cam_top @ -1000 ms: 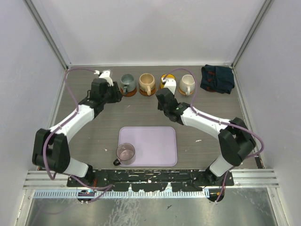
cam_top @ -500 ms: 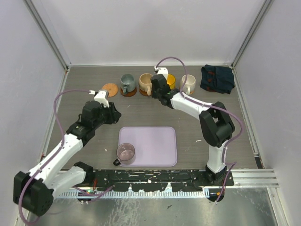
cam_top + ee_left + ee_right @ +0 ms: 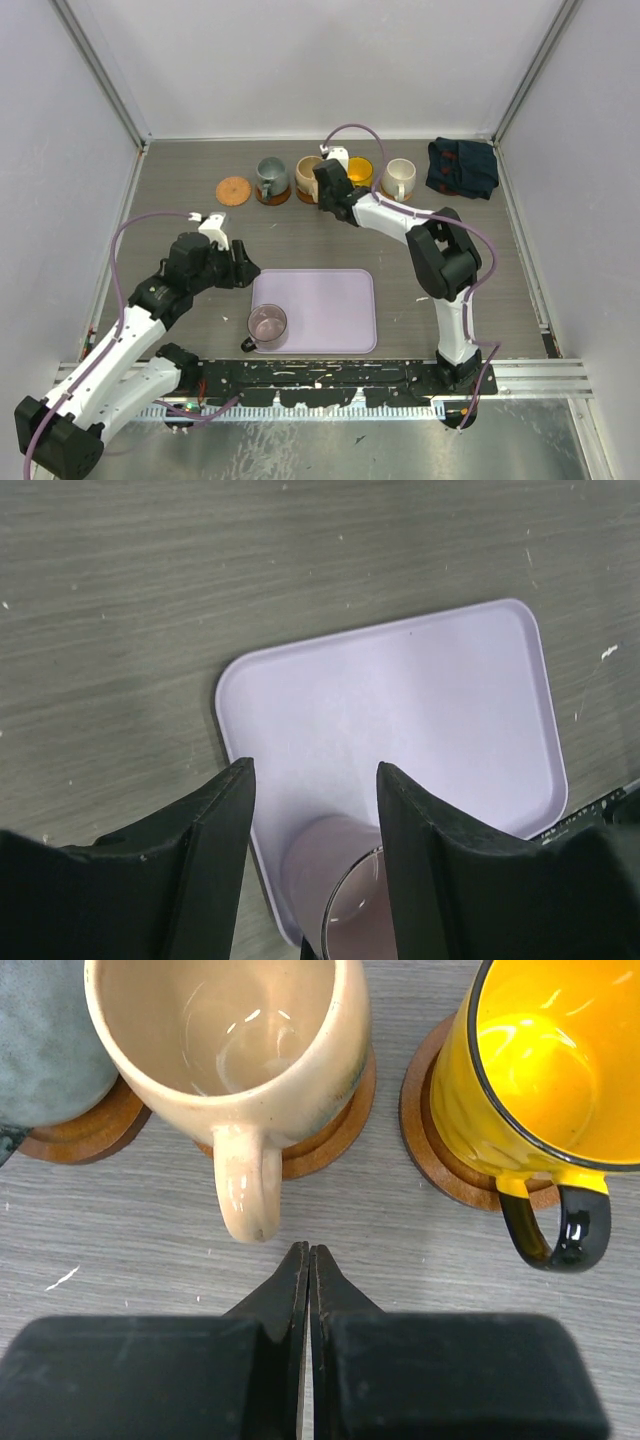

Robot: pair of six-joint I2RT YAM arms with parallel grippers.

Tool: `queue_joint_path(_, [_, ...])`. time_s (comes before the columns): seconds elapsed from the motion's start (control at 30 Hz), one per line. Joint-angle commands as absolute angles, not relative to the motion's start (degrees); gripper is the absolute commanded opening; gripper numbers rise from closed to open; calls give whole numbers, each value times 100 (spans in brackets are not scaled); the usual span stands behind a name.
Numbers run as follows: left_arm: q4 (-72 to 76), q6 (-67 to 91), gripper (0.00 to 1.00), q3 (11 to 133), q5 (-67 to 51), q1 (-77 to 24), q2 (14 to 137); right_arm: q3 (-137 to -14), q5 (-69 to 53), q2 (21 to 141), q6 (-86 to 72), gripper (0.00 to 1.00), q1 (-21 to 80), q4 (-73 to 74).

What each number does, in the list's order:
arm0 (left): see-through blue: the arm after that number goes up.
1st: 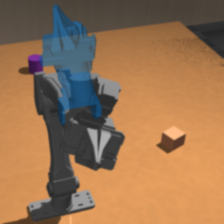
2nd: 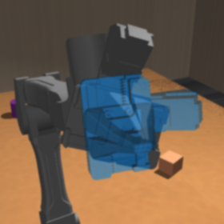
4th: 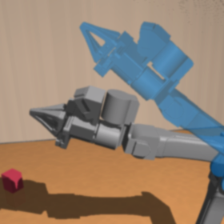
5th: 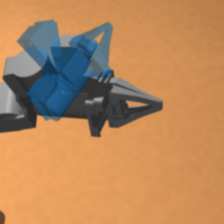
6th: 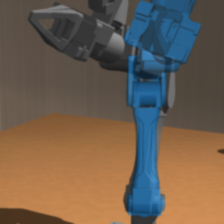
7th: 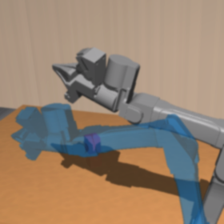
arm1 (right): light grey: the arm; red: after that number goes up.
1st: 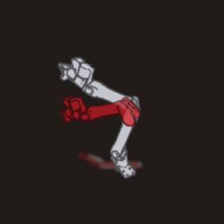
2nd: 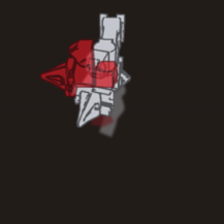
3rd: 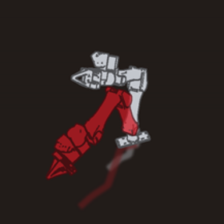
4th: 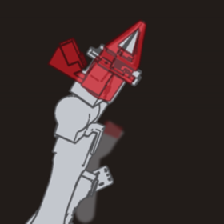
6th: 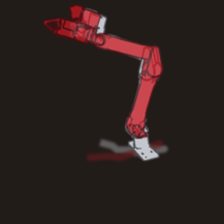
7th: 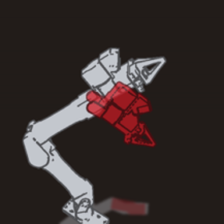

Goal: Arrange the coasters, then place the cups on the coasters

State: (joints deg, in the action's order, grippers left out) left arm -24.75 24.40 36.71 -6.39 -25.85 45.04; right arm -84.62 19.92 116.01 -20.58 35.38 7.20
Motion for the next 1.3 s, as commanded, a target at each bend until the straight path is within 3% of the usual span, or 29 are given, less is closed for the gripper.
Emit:
queue_joint_path(0.0, [-2868, 2597, 53, 3602, -800, -2635, 4229, -8862, 2100, 11714, -1936, 1, 3507, 628])
queue_joint_path(1.27, [-3253, 2670, 60, 3399, -733, -2637, 3842, -9198, 1898, 12066, -1705, 1, 3463, 347])
